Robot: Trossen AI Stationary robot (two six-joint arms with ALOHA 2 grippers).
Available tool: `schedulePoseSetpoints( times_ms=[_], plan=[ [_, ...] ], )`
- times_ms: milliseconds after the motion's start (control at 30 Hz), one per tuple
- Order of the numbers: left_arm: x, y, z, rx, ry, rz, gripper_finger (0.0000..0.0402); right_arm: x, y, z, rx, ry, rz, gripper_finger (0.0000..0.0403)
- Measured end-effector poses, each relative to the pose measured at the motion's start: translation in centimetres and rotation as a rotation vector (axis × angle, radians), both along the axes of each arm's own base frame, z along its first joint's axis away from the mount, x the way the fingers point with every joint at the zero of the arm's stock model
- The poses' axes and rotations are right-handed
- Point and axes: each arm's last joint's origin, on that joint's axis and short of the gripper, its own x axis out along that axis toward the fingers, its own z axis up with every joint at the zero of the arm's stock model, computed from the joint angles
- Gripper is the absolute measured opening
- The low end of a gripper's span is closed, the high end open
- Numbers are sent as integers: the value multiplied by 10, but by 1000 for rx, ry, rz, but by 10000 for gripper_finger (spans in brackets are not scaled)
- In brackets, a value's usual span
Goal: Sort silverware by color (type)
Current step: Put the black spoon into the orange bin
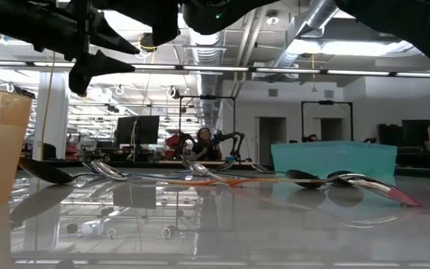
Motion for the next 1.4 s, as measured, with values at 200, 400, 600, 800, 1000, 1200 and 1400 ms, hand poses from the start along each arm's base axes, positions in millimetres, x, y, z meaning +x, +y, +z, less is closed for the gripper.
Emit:
schedulePoseSetpoints(
  times_ms=[200, 400, 600, 800, 1000, 1200, 1400],
  plan=[
    [0, 0, 0, -11, -5, 8, 157, -2, 8, 3, -16, -62, 33, 8],
    [0, 0, 0, -17, -8, 9, 157, -3, 7, 4, -16, -85, 46, 8],
    [0, 0, 0, -20, -11, 12, 157, 9, 10, -19, 47, -33, 77, 8],
    [0, 0, -1, -20, -4, 11, 157, 21, 3, -26, 42, -10, 50, 8],
    [-1, 0, -3, -16, 26, 7, 157, 24, 2, -45, -54, 39, -70, 8],
    [-1, 0, -4, -20, 29, 9, 157, 23, 7, -48, -120, 29, -132, 8],
    [-1, 0, -4, -25, 27, 13, 157, 25, 6, -51, -133, 24, -178, 8]
  ],
)
